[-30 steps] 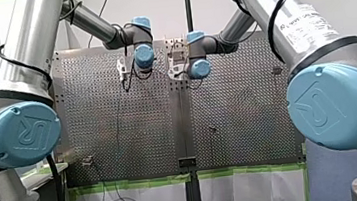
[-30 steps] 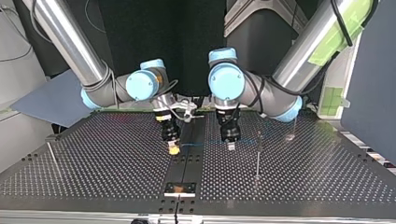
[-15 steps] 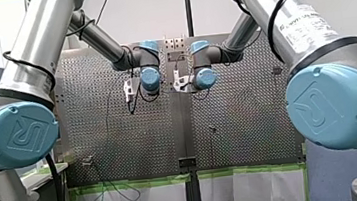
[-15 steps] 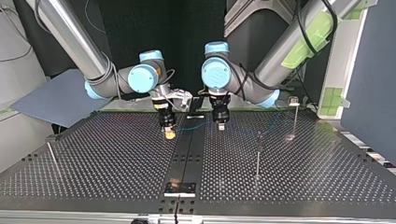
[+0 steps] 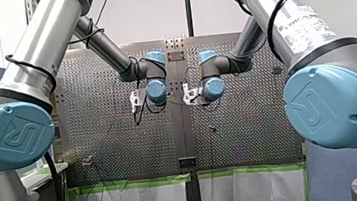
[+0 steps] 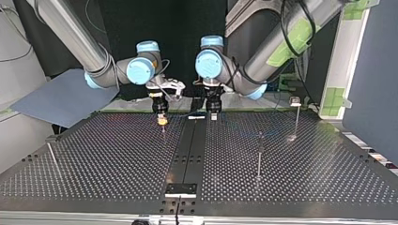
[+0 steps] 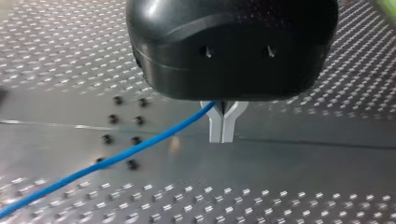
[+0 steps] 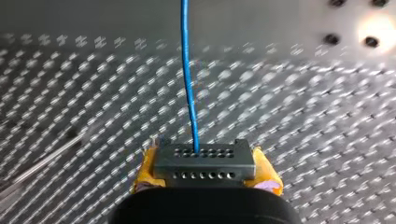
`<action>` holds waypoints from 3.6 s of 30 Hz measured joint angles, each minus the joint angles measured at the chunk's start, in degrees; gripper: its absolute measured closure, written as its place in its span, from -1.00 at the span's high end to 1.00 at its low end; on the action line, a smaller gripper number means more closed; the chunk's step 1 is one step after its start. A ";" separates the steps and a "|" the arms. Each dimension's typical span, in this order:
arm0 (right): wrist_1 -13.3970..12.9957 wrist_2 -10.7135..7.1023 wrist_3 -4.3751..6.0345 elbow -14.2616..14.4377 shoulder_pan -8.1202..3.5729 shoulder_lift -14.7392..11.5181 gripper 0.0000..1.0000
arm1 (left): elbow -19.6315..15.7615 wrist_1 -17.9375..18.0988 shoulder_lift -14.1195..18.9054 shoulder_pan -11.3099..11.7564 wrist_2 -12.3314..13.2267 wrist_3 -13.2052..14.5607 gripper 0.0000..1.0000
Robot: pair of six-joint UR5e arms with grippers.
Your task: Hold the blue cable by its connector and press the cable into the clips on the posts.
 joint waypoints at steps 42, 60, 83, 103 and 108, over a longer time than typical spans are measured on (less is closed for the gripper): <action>-18.71 -0.23 4.46 21.53 -7.97 0.16 -1.00 | -2.54 13.86 -12.29 -8.58 0.60 -1.59 -0.98; -27.45 -7.08 4.44 26.25 -13.56 4.95 -1.00 | 1.87 12.42 -19.54 -13.90 -4.23 -1.15 -0.98; -29.13 -20.27 5.28 23.19 -20.31 5.10 -1.00 | 12.71 10.73 -22.16 -15.35 -8.28 -1.33 -0.98; -29.51 -23.48 8.40 21.81 -21.36 5.36 -1.00 | 17.86 10.01 -29.00 -14.67 -6.47 -3.47 -0.98; -30.60 -25.11 9.91 21.51 -21.83 6.36 -1.00 | 17.86 11.26 -29.01 -14.33 -6.34 -3.71 -0.98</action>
